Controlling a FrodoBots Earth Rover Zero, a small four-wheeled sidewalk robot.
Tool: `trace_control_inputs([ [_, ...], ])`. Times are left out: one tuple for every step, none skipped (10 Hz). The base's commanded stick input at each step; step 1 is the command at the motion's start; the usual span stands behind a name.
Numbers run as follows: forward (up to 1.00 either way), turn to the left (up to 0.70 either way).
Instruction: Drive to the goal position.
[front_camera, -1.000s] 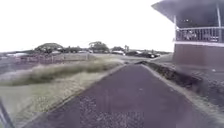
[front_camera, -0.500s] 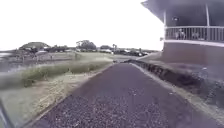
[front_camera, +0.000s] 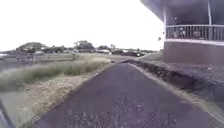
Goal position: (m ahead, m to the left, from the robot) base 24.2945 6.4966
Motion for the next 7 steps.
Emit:
trace_control_inputs([
  [0.85, -0.32],
  [0.85, -0.32],
  [0.85, -0.32],
  [0.85, -0.32],
  [0.85, -0.30],
  [0.85, -0.05],
  [0.85, 0.00],
])
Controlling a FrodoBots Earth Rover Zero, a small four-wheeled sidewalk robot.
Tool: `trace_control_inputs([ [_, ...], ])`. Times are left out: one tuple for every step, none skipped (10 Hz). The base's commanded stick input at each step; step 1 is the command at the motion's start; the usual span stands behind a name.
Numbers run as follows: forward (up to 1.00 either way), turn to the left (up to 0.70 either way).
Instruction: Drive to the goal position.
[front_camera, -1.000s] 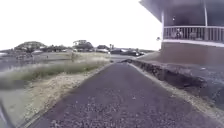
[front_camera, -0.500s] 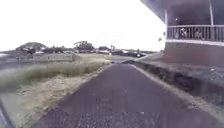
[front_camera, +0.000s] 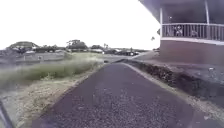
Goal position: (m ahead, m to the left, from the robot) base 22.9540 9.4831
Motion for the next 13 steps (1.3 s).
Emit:
trace_control_inputs([
  [0.85, 0.00],
  [0.85, 0.00],
  [0.85, 0.00],
  [0.85, 0.00],
  [0.85, 0.00],
  [0.85, 0.00],
  [0.85, 0.00],
  [0.85, 0.00],
  [0.71, 0.00],
  [0.70, 0.00],
  [0.70, 0.00],
  [0.70, 0.00],
  [0.70, 0.00],
])
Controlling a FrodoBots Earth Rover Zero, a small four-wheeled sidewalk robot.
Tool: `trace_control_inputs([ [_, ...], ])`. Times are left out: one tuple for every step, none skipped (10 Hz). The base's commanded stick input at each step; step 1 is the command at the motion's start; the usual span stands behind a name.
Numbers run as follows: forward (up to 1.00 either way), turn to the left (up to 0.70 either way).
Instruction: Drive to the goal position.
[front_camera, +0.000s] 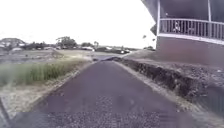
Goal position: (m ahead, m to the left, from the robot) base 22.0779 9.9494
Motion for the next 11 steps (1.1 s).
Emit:
trace_control_inputs([
  [0.70, 0.00],
  [0.70, -0.02],
  [0.70, -0.16],
  [0.70, -0.34],
  [0.70, -0.35],
  [0.70, -0.30],
  [0.70, -0.12],
  [0.70, 0.00],
  [0.70, 0.00],
  [0.70, 0.00],
  [0.70, 0.00],
])
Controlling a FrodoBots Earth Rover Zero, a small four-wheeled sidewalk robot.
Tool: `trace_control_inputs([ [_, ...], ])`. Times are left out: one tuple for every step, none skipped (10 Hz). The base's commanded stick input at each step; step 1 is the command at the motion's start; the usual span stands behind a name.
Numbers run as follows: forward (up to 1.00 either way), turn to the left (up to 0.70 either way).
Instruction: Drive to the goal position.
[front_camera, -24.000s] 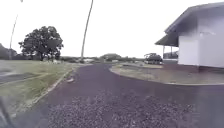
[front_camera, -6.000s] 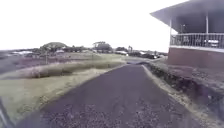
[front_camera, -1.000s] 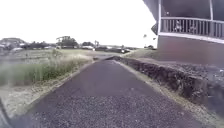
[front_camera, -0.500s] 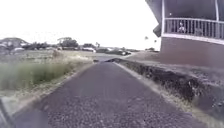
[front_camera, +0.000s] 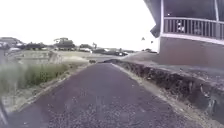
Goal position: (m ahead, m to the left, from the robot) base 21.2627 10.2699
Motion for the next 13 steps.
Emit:
trace_control_inputs([
  [0.70, 0.00],
  [0.70, 0.00],
  [0.70, 0.00],
  [0.70, 0.00],
  [0.70, 0.00],
  [0.70, 0.00],
  [0.70, 0.00],
  [0.70, 0.01],
  [0.70, 0.14],
  [0.70, 0.23],
  [0.70, 0.09],
  [0.70, 0.01],
  [0.70, 0.00],
])
